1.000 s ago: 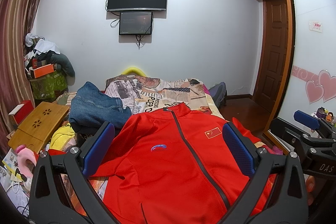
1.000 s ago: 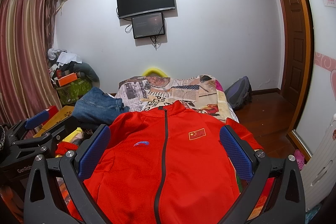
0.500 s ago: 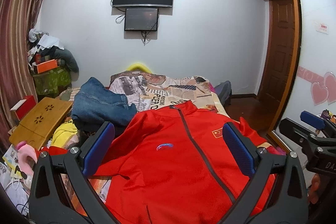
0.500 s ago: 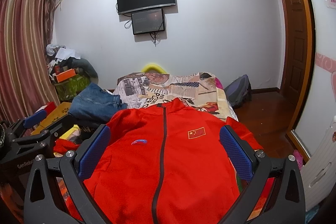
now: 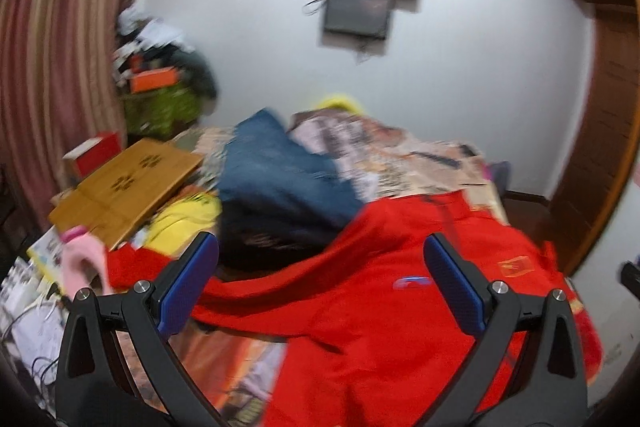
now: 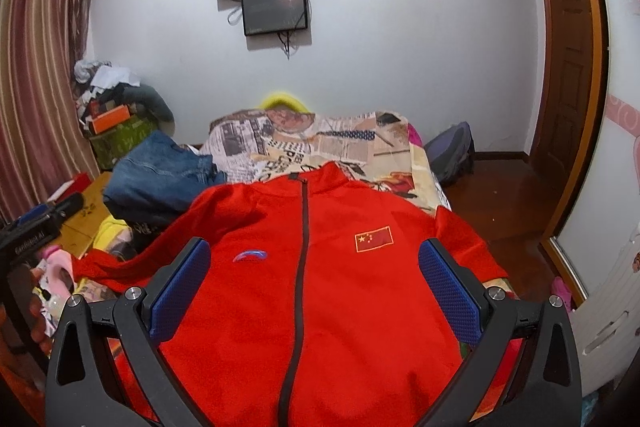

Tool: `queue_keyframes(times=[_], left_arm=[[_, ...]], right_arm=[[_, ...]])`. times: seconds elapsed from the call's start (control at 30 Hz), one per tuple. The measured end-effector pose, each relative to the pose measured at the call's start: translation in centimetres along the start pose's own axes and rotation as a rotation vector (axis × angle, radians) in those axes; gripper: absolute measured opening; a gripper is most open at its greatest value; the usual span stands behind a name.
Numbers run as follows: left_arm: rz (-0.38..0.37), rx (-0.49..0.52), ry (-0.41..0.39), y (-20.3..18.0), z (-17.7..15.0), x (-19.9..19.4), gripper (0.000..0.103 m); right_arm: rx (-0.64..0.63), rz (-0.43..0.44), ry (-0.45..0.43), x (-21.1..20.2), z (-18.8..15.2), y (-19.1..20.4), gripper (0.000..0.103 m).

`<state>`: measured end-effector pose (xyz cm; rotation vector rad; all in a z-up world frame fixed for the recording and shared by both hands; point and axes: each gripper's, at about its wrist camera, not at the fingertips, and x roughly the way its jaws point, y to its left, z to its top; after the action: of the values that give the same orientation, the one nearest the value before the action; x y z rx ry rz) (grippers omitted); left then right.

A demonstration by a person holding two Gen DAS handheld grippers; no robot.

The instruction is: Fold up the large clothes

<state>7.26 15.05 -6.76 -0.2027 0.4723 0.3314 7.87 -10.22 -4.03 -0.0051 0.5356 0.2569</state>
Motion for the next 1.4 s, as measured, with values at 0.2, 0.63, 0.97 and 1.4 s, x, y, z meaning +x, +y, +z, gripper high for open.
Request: queue_keyframes(times=[0.2,0.63,0.97,1.4], left_arm=[[0.093,-0.205,0.17,9.2,-2.3,6.0,0.103],[0.105,-0.59,0.475,22.2,-12.2,15.5,0.07],[0.045,-0.687,0.503,24.9,-13.6,20.3,0.053],[0.256,-0.279,0.385,17.9,-7.9,19.4,0.005]], right_arm=[[0.004,-0.015,0.074,2.7,-0.1,-0.2,0.103],[-0.003,-0.003,0.218,7.9,-0.9,0.5,0.103],[-0.013,-0.007,0.254,9.3,-0.8,0.6,0.103],[0.0,-0.006,0.232,8.5,-0.4,0.0,0.103]])
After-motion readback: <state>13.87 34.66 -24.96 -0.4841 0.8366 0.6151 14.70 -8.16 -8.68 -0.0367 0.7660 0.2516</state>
